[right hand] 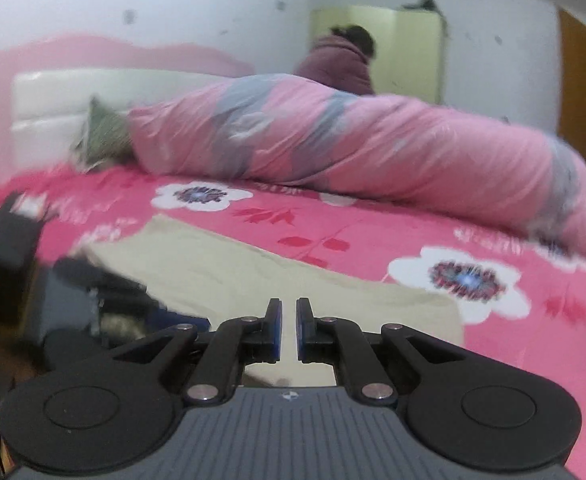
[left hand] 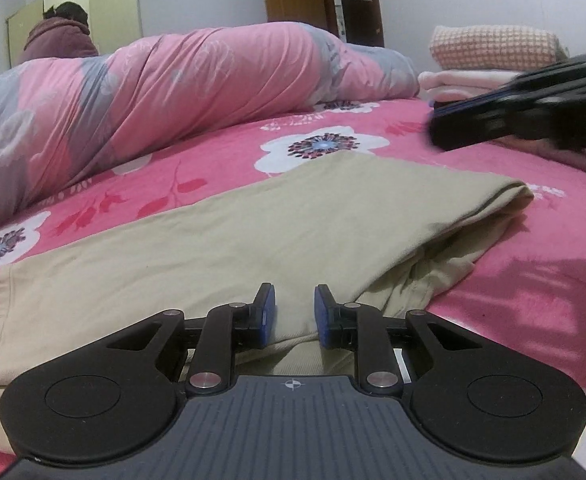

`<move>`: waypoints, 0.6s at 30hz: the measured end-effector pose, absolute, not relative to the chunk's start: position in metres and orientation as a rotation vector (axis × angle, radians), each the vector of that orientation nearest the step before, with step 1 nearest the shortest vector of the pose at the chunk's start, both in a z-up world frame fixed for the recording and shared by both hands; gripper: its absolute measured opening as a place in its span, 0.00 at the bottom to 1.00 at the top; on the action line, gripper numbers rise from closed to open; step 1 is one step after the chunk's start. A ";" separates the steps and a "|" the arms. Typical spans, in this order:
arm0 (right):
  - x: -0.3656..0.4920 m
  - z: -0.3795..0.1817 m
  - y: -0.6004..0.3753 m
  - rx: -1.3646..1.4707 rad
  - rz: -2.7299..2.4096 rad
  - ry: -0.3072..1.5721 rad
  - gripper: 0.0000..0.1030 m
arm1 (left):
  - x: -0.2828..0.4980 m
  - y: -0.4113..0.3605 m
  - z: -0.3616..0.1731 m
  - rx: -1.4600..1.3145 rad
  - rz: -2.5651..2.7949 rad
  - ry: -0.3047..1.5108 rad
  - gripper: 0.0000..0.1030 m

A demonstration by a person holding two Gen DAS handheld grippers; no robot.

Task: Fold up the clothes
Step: 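Open both grippers and release the folded khaki trousers, then withdraw both open grippers from the trousers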

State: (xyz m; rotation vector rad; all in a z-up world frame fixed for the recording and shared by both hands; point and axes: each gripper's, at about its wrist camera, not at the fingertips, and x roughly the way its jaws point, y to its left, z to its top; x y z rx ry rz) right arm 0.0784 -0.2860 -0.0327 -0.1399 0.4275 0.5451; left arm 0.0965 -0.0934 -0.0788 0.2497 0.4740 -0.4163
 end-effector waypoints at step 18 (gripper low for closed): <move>0.056 -0.076 -0.272 -0.133 0.332 0.449 0.07 | 0.084 -0.112 -0.082 0.304 -0.455 0.430 0.27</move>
